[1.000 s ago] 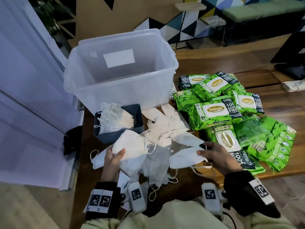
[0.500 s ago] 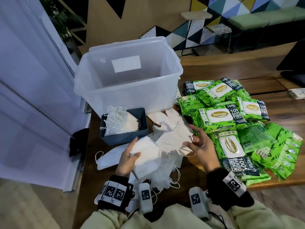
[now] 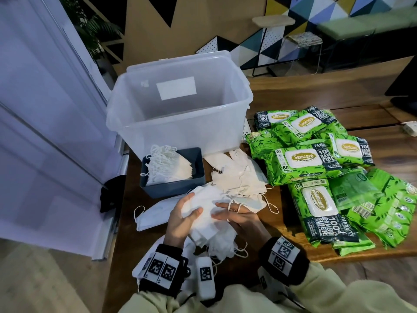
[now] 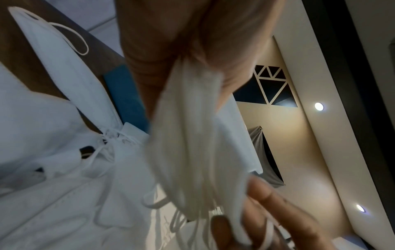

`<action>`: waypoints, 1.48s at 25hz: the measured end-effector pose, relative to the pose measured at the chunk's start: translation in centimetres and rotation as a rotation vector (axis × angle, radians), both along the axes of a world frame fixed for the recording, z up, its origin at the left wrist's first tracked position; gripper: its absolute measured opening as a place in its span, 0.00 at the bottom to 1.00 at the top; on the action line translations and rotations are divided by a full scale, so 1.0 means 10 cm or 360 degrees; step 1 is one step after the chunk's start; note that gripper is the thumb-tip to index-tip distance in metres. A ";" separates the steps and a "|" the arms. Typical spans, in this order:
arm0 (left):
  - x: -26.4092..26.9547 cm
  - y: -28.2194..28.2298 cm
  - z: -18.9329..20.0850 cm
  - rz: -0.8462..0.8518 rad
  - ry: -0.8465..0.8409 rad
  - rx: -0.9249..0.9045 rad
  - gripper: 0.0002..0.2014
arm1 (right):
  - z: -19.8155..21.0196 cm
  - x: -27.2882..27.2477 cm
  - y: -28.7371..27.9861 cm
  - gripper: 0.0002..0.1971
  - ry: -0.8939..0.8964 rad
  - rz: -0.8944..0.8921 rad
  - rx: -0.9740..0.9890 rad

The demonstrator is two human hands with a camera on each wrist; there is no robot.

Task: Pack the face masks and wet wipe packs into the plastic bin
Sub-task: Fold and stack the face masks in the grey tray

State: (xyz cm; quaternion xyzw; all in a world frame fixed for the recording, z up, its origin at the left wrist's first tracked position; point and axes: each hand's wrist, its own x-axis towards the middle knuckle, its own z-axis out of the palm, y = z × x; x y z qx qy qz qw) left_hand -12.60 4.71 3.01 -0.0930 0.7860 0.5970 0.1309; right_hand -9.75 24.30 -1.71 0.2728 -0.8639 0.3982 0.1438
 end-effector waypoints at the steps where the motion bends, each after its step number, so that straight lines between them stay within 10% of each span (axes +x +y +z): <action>1: 0.01 -0.03 -0.01 0.0009 0.0060 -0.0042 0.22 | 0.00 -0.01 0.00 0.13 -0.0044 0.0030 0.0024; 8: 0.07 -0.45 0.00 0.0261 0.0259 0.0148 0.19 | -0.20 -0.06 0.48 0.11 -0.1341 -0.0527 -0.0386; 11: 0.07 -0.53 0.00 0.0373 0.0204 0.0258 0.18 | -0.05 -0.02 0.66 0.15 -0.1372 -0.0578 -0.0960; 16: 0.03 -0.48 -0.01 0.0440 0.0196 0.0394 0.17 | 0.53 0.20 0.49 0.15 -0.0924 0.0099 0.1129; 20: 0.04 -0.39 0.03 0.0471 0.0150 0.0505 0.16 | 0.90 0.16 0.40 0.12 -0.0659 0.0346 0.0779; 27: 0.03 -0.34 -0.05 0.0332 0.0143 0.0524 0.18 | 0.02 -0.92 0.52 0.20 -0.1558 -0.1154 0.0458; 37: 0.10 -0.36 -0.09 0.0254 0.0177 0.0552 0.17 | -0.25 -0.94 0.44 0.37 -0.1701 -0.1586 0.0283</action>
